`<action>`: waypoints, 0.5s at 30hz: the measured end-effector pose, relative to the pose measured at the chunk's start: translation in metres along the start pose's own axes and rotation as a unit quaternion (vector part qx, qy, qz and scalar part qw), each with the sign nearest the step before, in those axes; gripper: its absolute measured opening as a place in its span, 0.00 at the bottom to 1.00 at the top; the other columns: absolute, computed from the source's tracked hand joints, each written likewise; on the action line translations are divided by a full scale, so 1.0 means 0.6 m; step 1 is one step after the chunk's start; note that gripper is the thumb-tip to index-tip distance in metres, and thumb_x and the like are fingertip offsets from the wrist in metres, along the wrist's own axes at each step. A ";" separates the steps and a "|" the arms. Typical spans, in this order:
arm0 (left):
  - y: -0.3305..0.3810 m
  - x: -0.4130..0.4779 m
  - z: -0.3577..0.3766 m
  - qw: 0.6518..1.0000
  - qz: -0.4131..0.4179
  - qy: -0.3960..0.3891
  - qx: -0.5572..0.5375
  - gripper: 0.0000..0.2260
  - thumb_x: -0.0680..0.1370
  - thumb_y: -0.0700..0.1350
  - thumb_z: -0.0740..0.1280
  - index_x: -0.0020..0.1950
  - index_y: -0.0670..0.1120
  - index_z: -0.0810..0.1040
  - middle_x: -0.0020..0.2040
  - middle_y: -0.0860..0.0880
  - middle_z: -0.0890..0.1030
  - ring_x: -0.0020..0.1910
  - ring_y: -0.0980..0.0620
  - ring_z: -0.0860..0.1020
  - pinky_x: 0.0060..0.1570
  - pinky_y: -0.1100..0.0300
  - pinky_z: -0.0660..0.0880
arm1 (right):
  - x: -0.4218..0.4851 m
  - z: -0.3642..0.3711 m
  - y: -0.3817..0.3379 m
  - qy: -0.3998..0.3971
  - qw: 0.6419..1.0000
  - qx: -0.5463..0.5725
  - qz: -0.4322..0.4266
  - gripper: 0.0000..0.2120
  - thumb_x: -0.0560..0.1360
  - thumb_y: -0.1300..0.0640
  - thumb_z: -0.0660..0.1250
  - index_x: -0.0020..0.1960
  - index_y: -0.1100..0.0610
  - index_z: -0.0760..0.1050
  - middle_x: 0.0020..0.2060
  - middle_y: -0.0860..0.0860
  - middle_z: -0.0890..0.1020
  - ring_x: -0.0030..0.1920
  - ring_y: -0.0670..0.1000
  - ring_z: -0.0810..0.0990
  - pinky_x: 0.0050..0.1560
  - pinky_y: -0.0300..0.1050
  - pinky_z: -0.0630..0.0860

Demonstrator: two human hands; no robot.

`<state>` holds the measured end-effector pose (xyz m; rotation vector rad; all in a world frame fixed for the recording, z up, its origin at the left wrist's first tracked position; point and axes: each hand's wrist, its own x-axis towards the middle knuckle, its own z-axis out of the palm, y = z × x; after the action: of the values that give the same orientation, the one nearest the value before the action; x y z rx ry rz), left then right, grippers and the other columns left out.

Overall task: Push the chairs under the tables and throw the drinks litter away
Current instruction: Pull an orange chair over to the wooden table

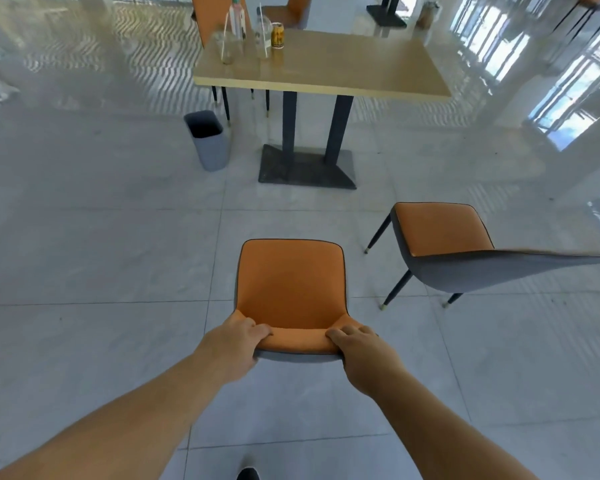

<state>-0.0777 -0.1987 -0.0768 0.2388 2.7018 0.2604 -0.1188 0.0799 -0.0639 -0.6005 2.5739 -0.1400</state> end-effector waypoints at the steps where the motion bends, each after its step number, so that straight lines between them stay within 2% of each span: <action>1: -0.007 0.021 -0.011 1.000 -0.008 0.000 -0.003 0.21 0.80 0.52 0.66 0.73 0.59 0.69 0.65 0.53 0.76 0.61 0.49 0.73 0.58 0.50 0.77 | 0.023 -0.012 0.005 0.001 1.000 0.001 -0.003 0.23 0.82 0.60 0.59 0.74 0.42 0.66 0.66 0.48 0.75 0.67 0.57 0.71 0.58 0.54 0.78; 11: -0.054 0.252 -0.124 0.996 -0.081 0.009 -0.028 0.21 0.79 0.48 0.67 0.72 0.61 0.70 0.67 0.54 0.75 0.60 0.50 0.73 0.56 0.53 0.77 | 0.254 -0.145 0.099 0.014 0.998 0.006 -0.058 0.21 0.82 0.59 0.61 0.73 0.43 0.67 0.62 0.48 0.77 0.61 0.56 0.75 0.58 0.55 0.80; 15: -0.072 0.347 -0.165 0.994 -0.102 0.017 -0.040 0.21 0.80 0.48 0.67 0.71 0.61 0.70 0.66 0.54 0.76 0.59 0.50 0.74 0.56 0.51 0.78 | 0.350 -0.207 0.139 0.008 0.997 -0.004 -0.072 0.20 0.83 0.58 0.61 0.72 0.43 0.68 0.60 0.48 0.77 0.61 0.56 0.75 0.57 0.56 0.80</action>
<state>-0.3118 -0.2122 -0.0772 -0.0652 2.7168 0.3127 -0.3761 0.0611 -0.0646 -0.7899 2.5470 -0.1844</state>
